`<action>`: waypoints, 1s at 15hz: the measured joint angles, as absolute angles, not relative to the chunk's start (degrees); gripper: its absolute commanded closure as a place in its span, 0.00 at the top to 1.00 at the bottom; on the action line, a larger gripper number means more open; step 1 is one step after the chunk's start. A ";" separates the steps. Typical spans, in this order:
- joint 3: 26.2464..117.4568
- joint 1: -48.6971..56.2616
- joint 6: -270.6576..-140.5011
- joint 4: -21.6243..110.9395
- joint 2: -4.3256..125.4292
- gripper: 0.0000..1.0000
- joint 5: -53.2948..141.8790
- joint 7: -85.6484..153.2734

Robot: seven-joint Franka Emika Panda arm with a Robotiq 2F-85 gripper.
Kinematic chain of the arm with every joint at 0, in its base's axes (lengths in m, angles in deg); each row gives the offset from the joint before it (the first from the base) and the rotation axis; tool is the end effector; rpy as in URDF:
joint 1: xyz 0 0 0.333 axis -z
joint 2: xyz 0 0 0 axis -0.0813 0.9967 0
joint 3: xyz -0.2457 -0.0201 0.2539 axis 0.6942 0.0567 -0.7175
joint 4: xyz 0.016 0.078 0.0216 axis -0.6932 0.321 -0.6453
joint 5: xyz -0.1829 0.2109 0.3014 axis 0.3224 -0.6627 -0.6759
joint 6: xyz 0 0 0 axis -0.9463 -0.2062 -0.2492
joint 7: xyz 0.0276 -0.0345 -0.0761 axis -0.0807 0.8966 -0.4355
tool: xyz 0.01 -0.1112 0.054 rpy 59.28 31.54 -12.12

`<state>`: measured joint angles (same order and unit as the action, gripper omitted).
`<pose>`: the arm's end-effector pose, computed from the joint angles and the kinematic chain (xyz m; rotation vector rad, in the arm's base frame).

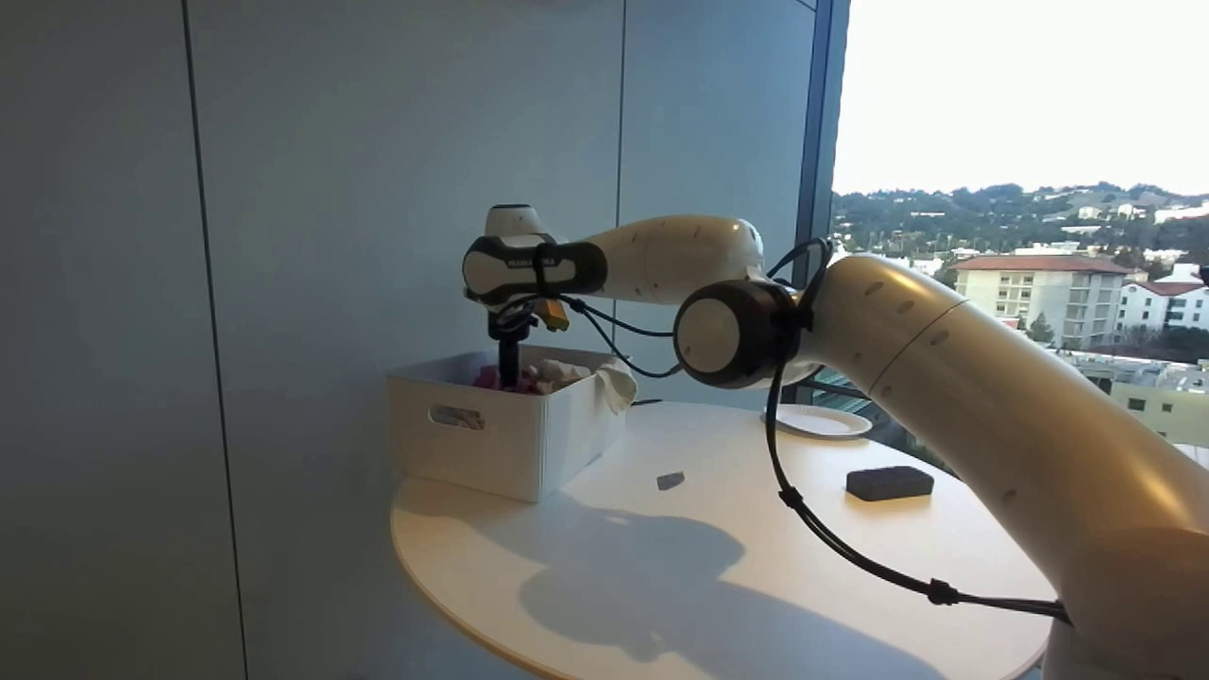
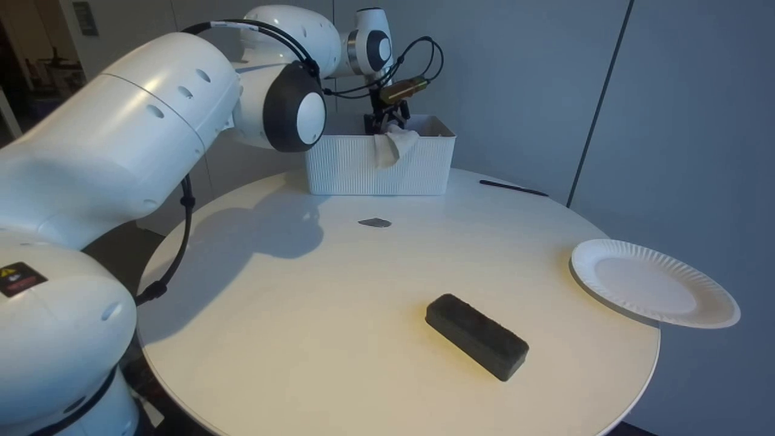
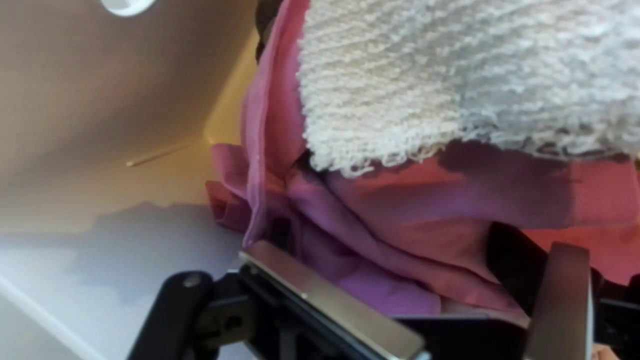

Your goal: Put two objects on the table, then separate them

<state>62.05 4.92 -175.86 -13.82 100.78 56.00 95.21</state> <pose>0.8604 0.0105 0.4408 2.4712 1.4595 0.2120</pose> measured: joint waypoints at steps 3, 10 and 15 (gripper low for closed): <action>63.70 5.17 -176.28 -13.83 101.34 1.00 58.09 97.46; 65.12 6.26 -175.50 -13.83 101.97 0.49 58.10 97.63; 64.69 6.29 -175.15 -14.15 101.97 0.14 56.18 95.71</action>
<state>64.69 6.29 -175.15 -14.15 101.97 56.18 95.71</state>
